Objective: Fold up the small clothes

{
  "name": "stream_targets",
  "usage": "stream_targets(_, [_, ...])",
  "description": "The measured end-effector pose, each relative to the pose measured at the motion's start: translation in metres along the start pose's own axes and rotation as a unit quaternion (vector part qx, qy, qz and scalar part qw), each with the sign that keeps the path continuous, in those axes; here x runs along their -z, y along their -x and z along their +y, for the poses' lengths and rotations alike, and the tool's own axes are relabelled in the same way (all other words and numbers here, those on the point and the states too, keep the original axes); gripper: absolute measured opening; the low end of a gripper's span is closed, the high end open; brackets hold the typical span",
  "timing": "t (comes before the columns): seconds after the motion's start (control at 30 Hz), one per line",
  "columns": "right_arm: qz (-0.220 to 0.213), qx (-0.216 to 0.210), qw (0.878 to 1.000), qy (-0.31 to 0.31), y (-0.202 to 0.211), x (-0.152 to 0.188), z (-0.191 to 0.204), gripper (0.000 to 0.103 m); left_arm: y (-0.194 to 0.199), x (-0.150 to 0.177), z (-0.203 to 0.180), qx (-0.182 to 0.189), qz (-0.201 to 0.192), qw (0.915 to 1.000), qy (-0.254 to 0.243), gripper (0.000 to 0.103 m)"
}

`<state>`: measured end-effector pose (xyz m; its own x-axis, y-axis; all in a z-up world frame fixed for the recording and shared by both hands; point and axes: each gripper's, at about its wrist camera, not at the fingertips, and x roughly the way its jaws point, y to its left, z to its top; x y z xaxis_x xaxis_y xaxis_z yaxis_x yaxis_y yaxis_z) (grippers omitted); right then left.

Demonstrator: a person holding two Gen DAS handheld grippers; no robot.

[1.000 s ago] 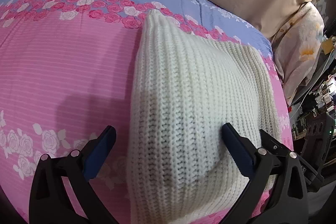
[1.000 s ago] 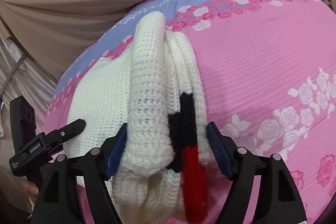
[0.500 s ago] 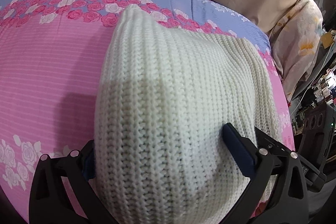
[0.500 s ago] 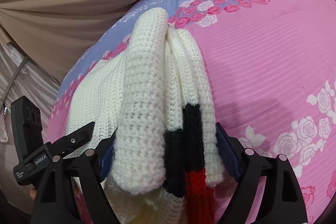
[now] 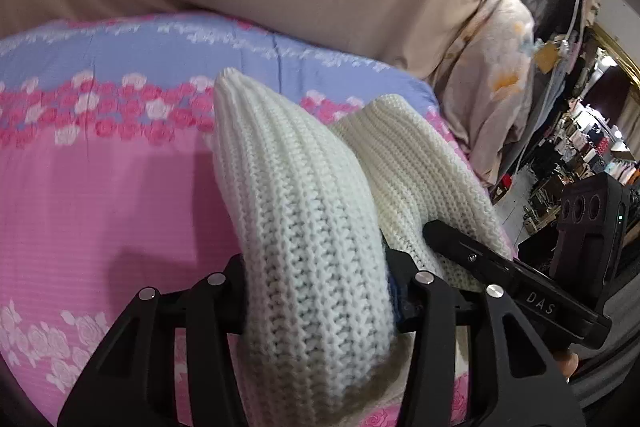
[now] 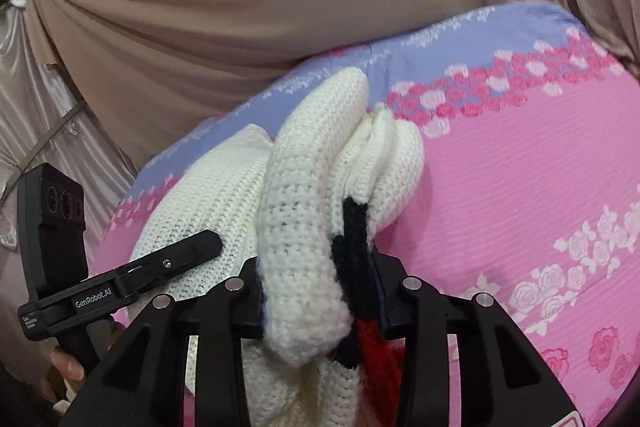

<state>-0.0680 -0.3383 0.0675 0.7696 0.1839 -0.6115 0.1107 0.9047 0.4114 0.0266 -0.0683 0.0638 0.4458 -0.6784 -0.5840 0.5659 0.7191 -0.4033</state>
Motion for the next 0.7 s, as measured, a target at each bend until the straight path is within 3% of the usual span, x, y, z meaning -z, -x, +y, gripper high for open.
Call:
stream_targets(0.13, [-0.09, -0.007, 0.995, 0.052, 0.05, -0.021, 0.042, 0.036, 0.056, -0.029, -0.02, 0.024, -0.084, 0.9951, -0.048, 0.046])
stream_targets(0.3, [-0.192, -0.063, 0.973, 0.111, 0.091, -0.056, 0.097, 0.038, 0.134, -0.062, -0.023, 0.024, -0.196, 0.9752, -0.1, 0.048])
stream_targets(0.4, [-0.215, -0.1, 0.963, 0.131, 0.084, -0.08, 0.123, 0.04, 0.161, -0.079, -0.009, 0.0, -0.241, 0.9637, -0.116, 0.051])
stream_targets(0.47, [-0.214, -0.122, 0.96, 0.136, 0.063, -0.095, 0.138, 0.043, 0.163, -0.094, 0.013, -0.021, -0.253, 0.9603, -0.115, 0.056])
stream_targets(0.53, [-0.195, -0.138, 0.962, 0.134, 0.02, -0.111, 0.144, 0.054, 0.151, -0.105, 0.042, -0.048, -0.253, 0.9606, -0.105, 0.063])
stream_targets(0.57, [-0.179, -0.144, 0.965, 0.129, -0.005, -0.116, 0.145, 0.056, 0.138, -0.11, 0.063, -0.063, -0.245, 0.9631, -0.092, 0.076])
stream_targets(0.63, [-0.121, -0.14, 0.977, 0.103, -0.075, -0.119, 0.137, 0.065, 0.104, -0.113, 0.109, -0.096, -0.211, 0.9713, -0.054, 0.097])
stream_targets(0.7, [-0.048, -0.085, 0.993, 0.067, -0.141, -0.105, 0.122, 0.065, 0.057, -0.107, 0.164, -0.155, -0.149, 0.9767, -0.004, 0.098])
